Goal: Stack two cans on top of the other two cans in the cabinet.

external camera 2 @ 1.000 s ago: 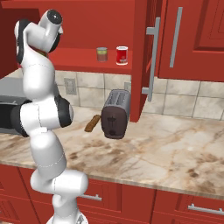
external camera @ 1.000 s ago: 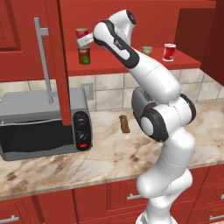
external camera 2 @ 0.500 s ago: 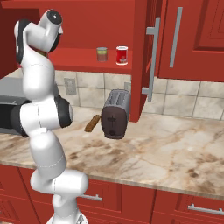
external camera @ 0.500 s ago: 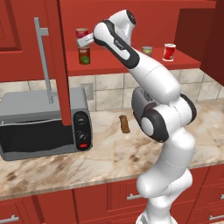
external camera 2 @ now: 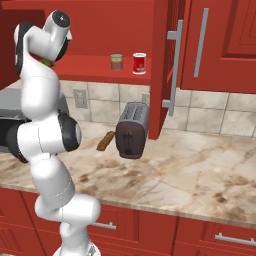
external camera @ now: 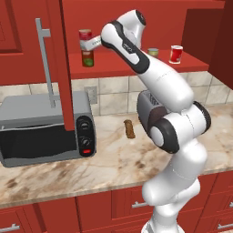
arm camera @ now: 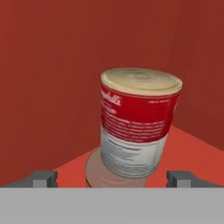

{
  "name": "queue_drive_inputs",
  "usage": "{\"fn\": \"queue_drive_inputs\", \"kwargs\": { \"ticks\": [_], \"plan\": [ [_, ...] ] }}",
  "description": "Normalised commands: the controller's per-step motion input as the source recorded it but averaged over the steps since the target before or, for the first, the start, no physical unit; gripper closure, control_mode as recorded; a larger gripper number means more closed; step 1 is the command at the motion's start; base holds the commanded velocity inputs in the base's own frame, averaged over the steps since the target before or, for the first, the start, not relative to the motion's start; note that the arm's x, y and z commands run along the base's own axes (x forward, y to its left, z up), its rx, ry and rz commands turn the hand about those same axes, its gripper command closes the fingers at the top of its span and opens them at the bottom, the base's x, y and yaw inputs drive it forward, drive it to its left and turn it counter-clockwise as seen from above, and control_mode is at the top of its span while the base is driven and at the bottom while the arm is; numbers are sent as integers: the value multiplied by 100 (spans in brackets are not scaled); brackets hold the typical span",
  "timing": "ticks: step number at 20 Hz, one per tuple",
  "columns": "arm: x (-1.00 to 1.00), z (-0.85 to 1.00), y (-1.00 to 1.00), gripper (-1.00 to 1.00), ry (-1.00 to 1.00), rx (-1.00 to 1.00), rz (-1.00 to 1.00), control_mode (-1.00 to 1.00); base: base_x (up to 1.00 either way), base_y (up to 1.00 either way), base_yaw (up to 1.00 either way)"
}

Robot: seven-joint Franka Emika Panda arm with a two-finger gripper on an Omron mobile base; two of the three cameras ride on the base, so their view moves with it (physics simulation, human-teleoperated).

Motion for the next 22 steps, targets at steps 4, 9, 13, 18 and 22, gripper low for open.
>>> {"fn": "queue_drive_inputs", "kwargs": {
  "ticks": [4, 9, 13, 18, 22],
  "plan": [
    [-39, -14, -22, -100, 0, 0, -12, -100, 0, 0, 0],
    [-46, -7, -32, -100, 0, 0, -18, -100, 0, 0, 0],
    [-54, 0, -35, -100, 0, 0, -28, -100, 0, 0, 0],
    [-47, 0, -36, -100, 0, 0, -35, -100, 0, 0, 0],
    [-26, 0, -48, -100, 0, 0, -38, -100, 0, 0, 0]
  ]
}}
